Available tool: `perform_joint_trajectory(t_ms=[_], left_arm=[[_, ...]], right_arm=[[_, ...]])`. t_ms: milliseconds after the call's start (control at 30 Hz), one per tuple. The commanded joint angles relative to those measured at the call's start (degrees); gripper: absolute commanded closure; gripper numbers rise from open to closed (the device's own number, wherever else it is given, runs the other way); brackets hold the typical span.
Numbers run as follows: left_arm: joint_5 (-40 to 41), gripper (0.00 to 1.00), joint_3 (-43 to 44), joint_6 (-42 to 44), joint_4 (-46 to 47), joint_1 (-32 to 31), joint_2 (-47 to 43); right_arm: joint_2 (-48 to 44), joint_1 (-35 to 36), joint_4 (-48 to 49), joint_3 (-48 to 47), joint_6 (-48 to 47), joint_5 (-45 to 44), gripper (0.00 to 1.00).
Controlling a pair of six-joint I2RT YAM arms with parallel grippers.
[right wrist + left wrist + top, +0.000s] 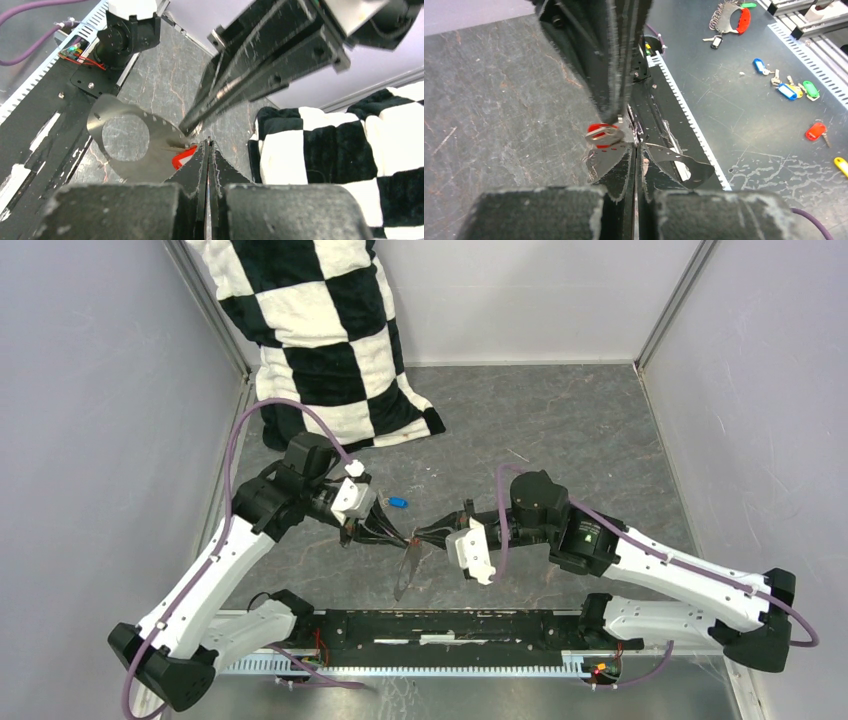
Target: Put the keys on the keyring
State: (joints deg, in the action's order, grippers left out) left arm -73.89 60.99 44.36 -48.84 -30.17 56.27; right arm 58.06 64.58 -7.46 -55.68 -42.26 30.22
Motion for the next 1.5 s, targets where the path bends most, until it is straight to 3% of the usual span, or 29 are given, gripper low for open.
perform_joint_trajectory(t_ms=[0, 500, 1467], left_arm=[[-1.91, 0.98, 0.74, 5.56, -0.91, 0.11, -2.66], [-3.87, 0.98, 3.02, 7.17, -0.98, 0.09, 1.29], [-4.69, 0.98, 3.17, 6.12, -0.99, 0.1, 0.6]], right_arm=[[-2.38, -2.14, -2.73, -1.39, -0.23, 1.5, 1.0], [-2.78, -3.35, -3.96, -0.24, -2.21, 8.43, 1.0], [-1.28, -3.32, -3.38, -0.9, -2.74, 7.46, 1.0]])
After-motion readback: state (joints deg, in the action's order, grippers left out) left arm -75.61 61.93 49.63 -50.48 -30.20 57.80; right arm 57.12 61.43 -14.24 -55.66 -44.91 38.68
